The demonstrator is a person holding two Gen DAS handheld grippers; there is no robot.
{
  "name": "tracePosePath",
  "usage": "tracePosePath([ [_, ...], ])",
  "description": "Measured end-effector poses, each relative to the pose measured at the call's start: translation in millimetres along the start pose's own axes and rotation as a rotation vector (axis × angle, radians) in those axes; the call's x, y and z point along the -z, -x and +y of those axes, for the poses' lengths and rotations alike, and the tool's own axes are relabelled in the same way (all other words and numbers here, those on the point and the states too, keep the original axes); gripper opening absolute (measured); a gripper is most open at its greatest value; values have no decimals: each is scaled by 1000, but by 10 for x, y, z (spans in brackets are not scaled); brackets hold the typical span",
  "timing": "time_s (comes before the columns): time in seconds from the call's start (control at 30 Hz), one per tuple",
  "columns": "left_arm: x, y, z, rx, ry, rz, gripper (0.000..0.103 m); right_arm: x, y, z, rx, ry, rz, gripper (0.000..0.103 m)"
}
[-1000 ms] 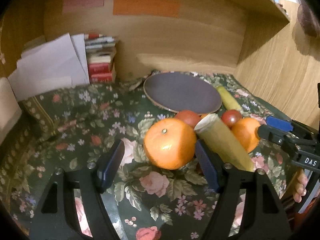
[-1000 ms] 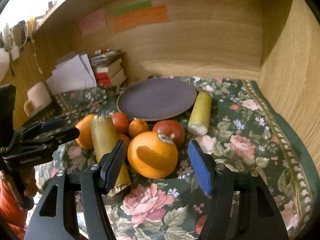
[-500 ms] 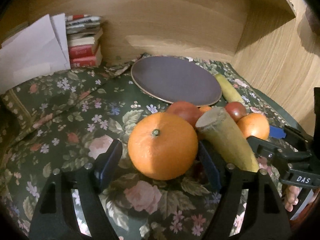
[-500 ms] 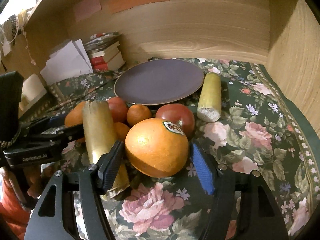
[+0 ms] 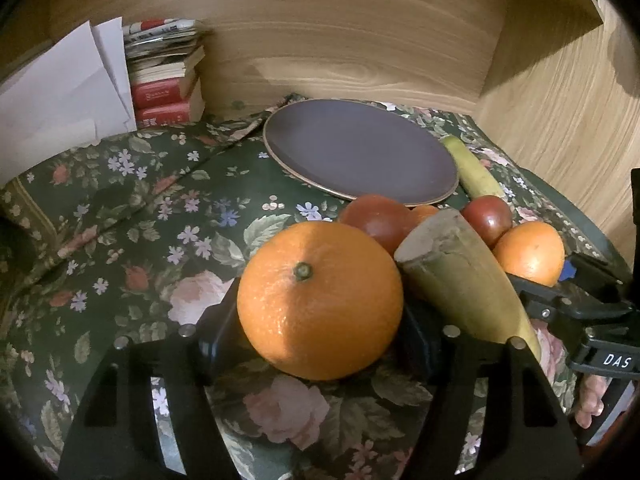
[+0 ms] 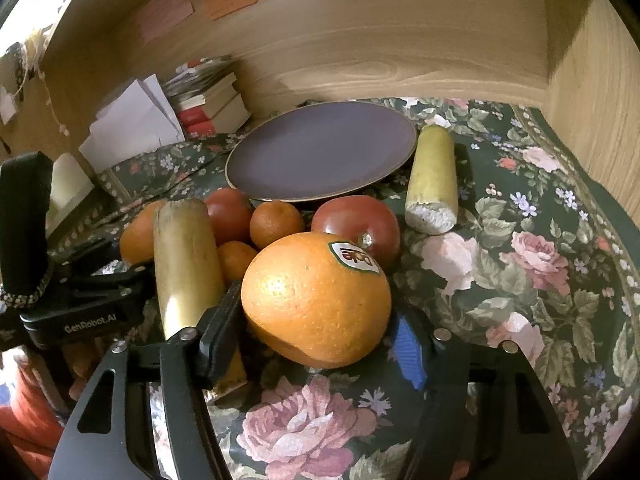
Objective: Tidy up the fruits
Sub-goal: 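Grasp the large orange with the left tool while the right tool grasps the stickered orange, then carry the orange onto the dark plate with the left tool while the right tool carries its orange there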
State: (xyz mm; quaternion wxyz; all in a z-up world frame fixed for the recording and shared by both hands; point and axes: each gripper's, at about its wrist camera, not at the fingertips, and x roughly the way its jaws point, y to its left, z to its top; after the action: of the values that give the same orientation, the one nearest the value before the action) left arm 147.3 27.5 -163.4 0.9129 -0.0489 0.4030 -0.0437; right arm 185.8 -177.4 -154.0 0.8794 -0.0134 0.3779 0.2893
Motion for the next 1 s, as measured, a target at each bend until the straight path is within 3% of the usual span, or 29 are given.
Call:
tracePosePath([
  [0.47, -76, 318, 314, -85, 64, -47, 69, -100, 293, -150, 37, -14, -80, 62],
  [1.0, -708, 843, -97, -44, -34, -242, 69, -640, 626, -73, 70, 61, -254, 62],
])
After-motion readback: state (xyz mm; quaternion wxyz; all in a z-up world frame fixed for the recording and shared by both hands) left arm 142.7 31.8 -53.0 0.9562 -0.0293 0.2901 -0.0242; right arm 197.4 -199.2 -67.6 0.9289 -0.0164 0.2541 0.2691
